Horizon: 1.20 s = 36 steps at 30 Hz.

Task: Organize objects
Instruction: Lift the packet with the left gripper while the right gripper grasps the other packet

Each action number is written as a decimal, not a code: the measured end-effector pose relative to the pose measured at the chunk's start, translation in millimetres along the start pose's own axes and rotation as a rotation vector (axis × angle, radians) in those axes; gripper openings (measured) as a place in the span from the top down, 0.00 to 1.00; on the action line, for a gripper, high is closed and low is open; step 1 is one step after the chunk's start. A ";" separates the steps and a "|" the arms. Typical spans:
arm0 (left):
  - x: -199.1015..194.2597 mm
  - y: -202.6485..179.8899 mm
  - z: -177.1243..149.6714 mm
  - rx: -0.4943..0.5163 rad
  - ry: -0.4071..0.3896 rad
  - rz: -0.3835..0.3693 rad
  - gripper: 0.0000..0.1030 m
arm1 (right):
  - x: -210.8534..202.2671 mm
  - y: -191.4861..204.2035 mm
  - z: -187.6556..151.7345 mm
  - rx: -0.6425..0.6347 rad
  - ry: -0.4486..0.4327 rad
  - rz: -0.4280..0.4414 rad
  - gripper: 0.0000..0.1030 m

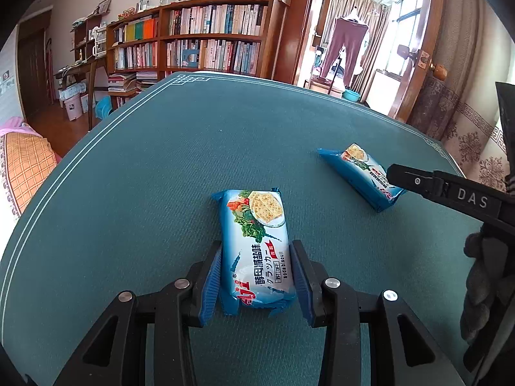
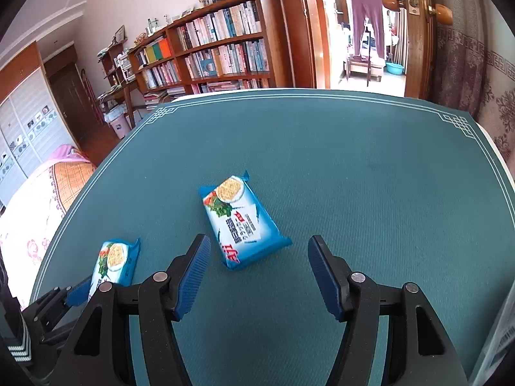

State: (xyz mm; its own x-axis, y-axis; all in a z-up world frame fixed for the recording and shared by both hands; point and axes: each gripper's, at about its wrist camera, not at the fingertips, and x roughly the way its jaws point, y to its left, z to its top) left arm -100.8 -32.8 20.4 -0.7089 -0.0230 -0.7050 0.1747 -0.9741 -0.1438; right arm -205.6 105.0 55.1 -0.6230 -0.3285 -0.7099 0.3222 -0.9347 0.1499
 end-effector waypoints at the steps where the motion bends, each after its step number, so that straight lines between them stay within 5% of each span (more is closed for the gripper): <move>1: -0.1 -0.4 -0.1 0.001 -0.001 0.002 0.58 | 4.5 2.9 3.1 -0.016 0.004 -0.008 0.37; 25: 0.1 1.2 -0.3 -0.003 -0.001 0.001 0.58 | 43.4 43.2 2.7 -0.254 0.056 -0.093 0.37; 33: 0.5 1.1 -0.6 -0.002 0.000 -0.001 0.58 | 51.6 38.3 4.6 -0.216 0.065 -0.069 0.37; 36: 1.2 0.9 -1.0 -0.001 0.001 -0.005 0.58 | 48.4 38.9 0.9 -0.220 0.051 -0.074 0.45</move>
State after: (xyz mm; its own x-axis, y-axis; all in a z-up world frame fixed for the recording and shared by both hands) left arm -100.8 -33.4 18.8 -0.7091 -0.0182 -0.7048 0.1722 -0.9739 -0.1481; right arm -223.9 52.6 27.2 -0.6154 -0.2475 -0.7484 0.4278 -0.9023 -0.0534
